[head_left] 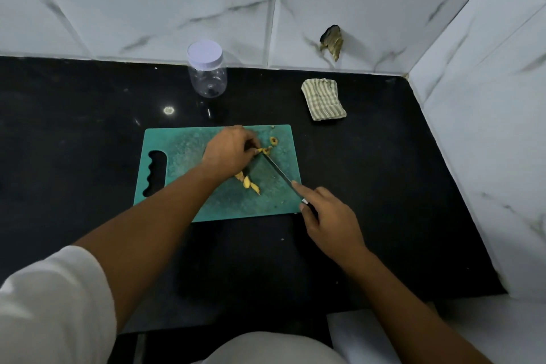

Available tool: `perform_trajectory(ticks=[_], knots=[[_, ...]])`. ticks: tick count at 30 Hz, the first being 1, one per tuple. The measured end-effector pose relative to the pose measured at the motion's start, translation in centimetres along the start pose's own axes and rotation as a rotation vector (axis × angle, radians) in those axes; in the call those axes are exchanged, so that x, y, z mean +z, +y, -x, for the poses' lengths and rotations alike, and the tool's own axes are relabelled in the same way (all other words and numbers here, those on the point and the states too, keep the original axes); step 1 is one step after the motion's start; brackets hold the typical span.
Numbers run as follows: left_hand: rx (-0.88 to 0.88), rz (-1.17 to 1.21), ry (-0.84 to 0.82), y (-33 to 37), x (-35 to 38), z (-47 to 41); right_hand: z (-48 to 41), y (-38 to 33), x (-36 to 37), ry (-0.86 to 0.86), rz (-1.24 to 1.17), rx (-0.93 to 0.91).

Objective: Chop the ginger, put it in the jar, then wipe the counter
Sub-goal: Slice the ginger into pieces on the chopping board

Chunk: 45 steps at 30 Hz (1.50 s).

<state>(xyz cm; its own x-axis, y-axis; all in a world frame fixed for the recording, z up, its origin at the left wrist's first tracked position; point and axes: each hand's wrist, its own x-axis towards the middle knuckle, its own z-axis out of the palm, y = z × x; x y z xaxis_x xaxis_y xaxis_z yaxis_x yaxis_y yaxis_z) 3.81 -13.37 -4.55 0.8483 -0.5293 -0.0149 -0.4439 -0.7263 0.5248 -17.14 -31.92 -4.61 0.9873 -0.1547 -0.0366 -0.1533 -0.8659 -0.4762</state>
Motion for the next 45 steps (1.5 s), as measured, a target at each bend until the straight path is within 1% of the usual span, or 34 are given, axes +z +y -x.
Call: perform_trajectory(ticks=[5,8,13,21,26,30,33,35,38,40,43,45], knots=[[-0.089,-0.021,0.056,-0.7,0.0,0.5,-0.8,0.2,0.0,-0.035,0.040,-0.035],[-0.137,-0.028,0.061,-1.1,-0.3,1.0,-1.9,0.1,0.3,-0.016,0.055,-0.046],[-0.159,-0.020,0.048,-1.4,-0.6,1.4,-3.8,0.2,0.5,0.020,0.062,-0.014],[-0.157,-0.002,0.032,-1.2,-0.8,1.9,-5.5,0.8,0.1,0.030,0.028,0.034],[-0.114,0.018,0.005,-1.4,-0.9,2.0,-5.6,0.7,0.2,0.048,-0.022,0.057],[-0.062,0.011,-0.002,-1.7,-1.0,2.4,-5.0,0.3,0.2,0.092,-0.113,0.069],[-0.045,0.030,-0.019,-1.8,-1.1,2.6,-4.3,0.1,0.5,0.065,-0.084,0.044],[-0.039,0.033,-0.036,-1.7,-1.3,2.7,-4.3,0.1,0.7,0.048,-0.073,0.059],[-0.030,0.048,-0.065,-1.6,-1.6,2.9,-4.6,0.1,0.5,0.055,-0.083,0.091],[-0.015,0.039,-0.049,-1.6,-1.8,3.3,-4.5,-0.2,0.4,0.063,-0.119,0.094],[0.069,0.012,-0.006,-1.7,-2.0,4.5,-3.8,-1.0,0.3,0.100,-0.243,0.122],[0.165,-0.019,-0.042,-1.5,-2.0,5.5,-3.0,-1.6,0.4,0.132,-0.308,0.148]])
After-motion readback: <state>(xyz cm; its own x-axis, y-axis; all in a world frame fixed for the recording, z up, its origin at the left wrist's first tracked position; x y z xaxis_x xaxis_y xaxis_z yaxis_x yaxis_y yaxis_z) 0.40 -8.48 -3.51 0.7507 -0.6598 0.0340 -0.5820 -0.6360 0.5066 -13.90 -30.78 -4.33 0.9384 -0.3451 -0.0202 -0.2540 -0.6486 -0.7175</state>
